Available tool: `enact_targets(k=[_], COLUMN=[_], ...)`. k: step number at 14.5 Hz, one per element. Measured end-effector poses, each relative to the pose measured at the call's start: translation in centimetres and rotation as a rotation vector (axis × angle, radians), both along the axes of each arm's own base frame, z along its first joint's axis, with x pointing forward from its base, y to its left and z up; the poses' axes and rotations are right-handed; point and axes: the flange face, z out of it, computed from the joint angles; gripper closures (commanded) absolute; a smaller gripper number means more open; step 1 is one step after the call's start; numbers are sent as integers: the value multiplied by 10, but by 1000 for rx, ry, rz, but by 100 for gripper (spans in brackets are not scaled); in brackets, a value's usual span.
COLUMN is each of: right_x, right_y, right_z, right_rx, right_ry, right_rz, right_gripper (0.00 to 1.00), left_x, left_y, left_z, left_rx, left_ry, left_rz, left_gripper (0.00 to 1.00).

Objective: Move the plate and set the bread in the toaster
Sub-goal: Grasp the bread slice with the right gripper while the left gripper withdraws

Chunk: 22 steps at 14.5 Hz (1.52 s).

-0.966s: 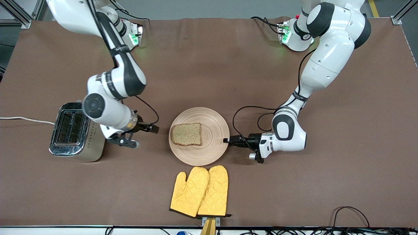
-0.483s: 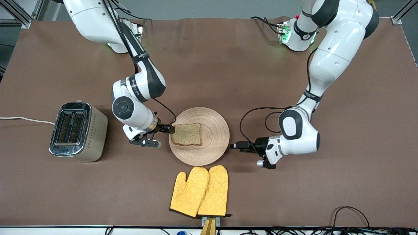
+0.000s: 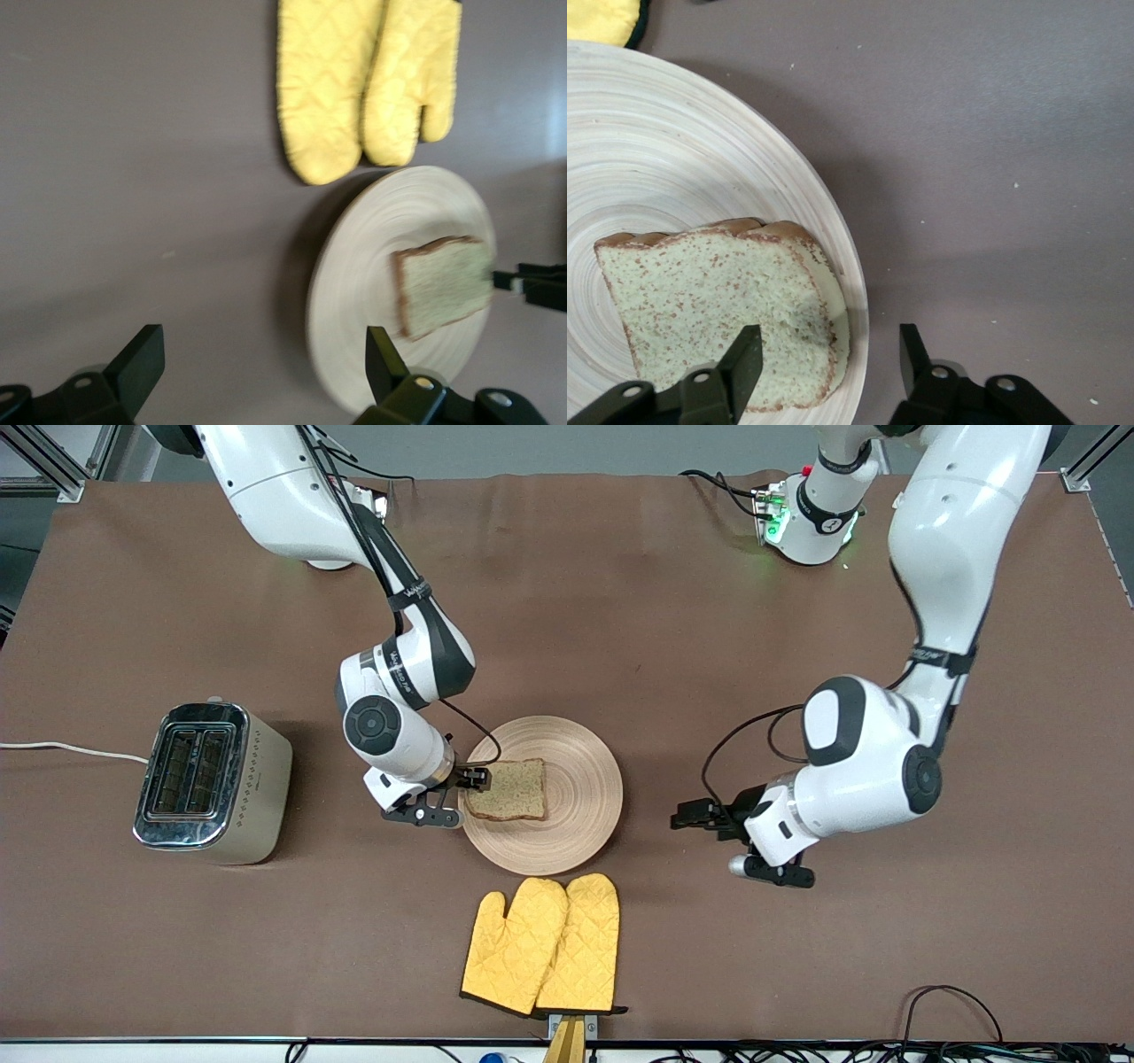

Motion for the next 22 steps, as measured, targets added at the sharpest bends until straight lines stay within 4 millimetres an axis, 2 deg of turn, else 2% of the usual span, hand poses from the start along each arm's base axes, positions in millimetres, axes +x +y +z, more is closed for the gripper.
enact_targets(k=[2,4,8,10,12,16,18,22], right_x=[2,2,2,1,1,3,1,-1], right_y=[0,-1,0,1,1,2,7,10], right_z=[-3,-5,-5,-5,-6,-10,-14,-15], right_rx=[-2,-4,-4,-4,-4,1,0,-1], right_ry=[1,3,3,3,4,-14,-15,-16], right_rz=[-1,-2,0,0,0,-1,6,10], right_gripper=[42,44,50,51,51,51,55,60], left_x=[-7,-15,-40,-54,-65,-75,-86,-106], left_y=[17,44,112,147,166,173,183,197], left_z=[38,81,175,210,228,261,280,298], left_rx=[111,219,334,377,424,509,529,550], left_ry=[-18,-29,-43,-30,6,-40,-51,-5], left_rz=[-46,-71,-27,9,12,20,41,53], left_gripper=[0,0,0,0,0,0,0,0])
